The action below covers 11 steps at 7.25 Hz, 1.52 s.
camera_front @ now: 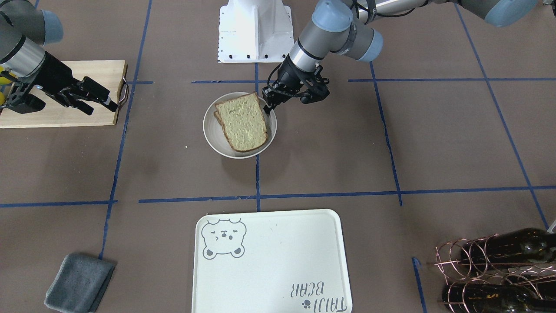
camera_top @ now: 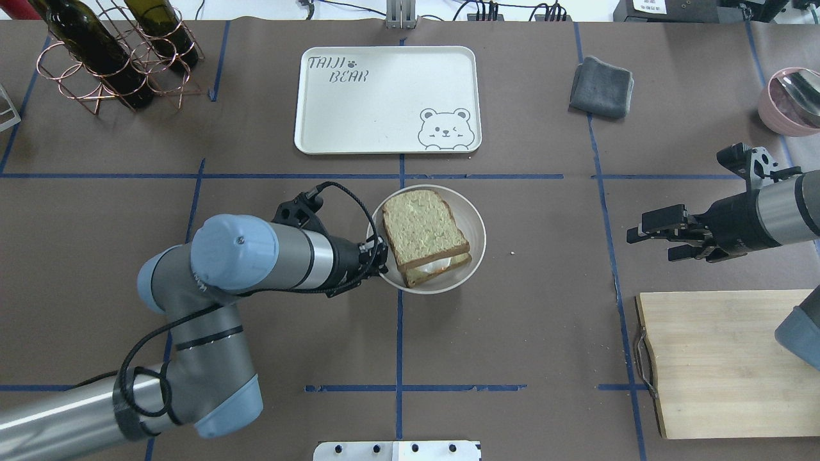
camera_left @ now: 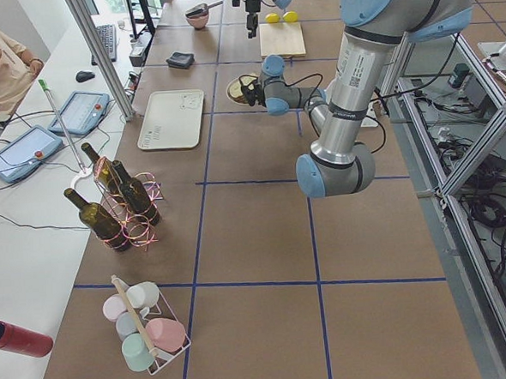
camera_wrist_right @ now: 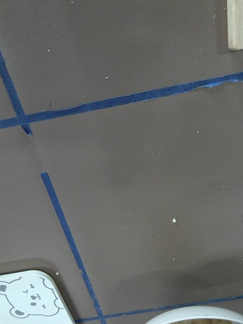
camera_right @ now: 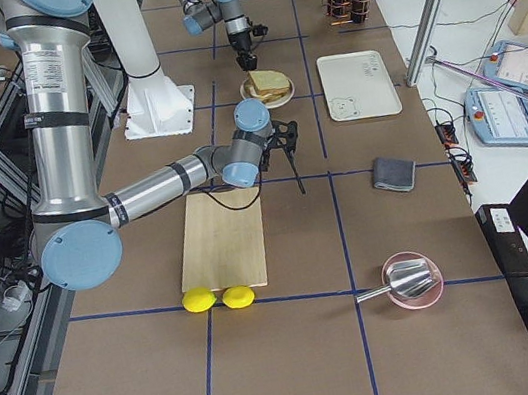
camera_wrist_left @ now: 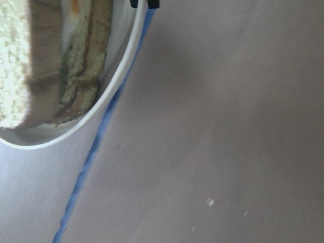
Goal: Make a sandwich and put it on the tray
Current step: 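Carry the bowl with the left gripper onto the bear-print tray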
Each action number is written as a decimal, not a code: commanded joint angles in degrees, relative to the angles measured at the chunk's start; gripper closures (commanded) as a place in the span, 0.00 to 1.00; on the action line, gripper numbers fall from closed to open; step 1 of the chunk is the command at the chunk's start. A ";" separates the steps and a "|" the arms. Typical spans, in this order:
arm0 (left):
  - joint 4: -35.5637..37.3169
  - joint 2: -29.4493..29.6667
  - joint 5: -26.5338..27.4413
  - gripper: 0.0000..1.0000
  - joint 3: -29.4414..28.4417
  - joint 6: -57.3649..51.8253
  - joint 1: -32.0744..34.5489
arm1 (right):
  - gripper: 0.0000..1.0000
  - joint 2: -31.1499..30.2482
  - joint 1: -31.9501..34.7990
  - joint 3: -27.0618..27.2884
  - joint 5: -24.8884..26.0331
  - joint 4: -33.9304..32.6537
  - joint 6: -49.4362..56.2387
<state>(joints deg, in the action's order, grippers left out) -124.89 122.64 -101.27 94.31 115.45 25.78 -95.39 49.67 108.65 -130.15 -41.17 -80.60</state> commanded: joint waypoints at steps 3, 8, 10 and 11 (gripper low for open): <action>-0.35 16.72 3.44 1.00 -25.95 11.79 10.76 | 0.00 -1.20 0.78 0.95 0.42 0.04 0.00; -7.12 21.06 3.71 0.84 -37.44 11.82 12.98 | 0.00 -0.41 0.51 0.69 0.60 -0.05 0.00; -7.12 20.89 3.71 0.67 -37.53 9.12 12.98 | 0.00 -0.14 0.51 0.60 0.43 -0.05 -0.09; -6.60 20.63 3.53 0.67 -36.92 5.44 13.33 | 0.00 -0.14 0.60 0.60 0.25 -0.05 -0.09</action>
<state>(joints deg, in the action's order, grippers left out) -131.90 143.49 -97.60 56.97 124.60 38.85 -95.58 50.21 109.29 -129.73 -41.22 -80.67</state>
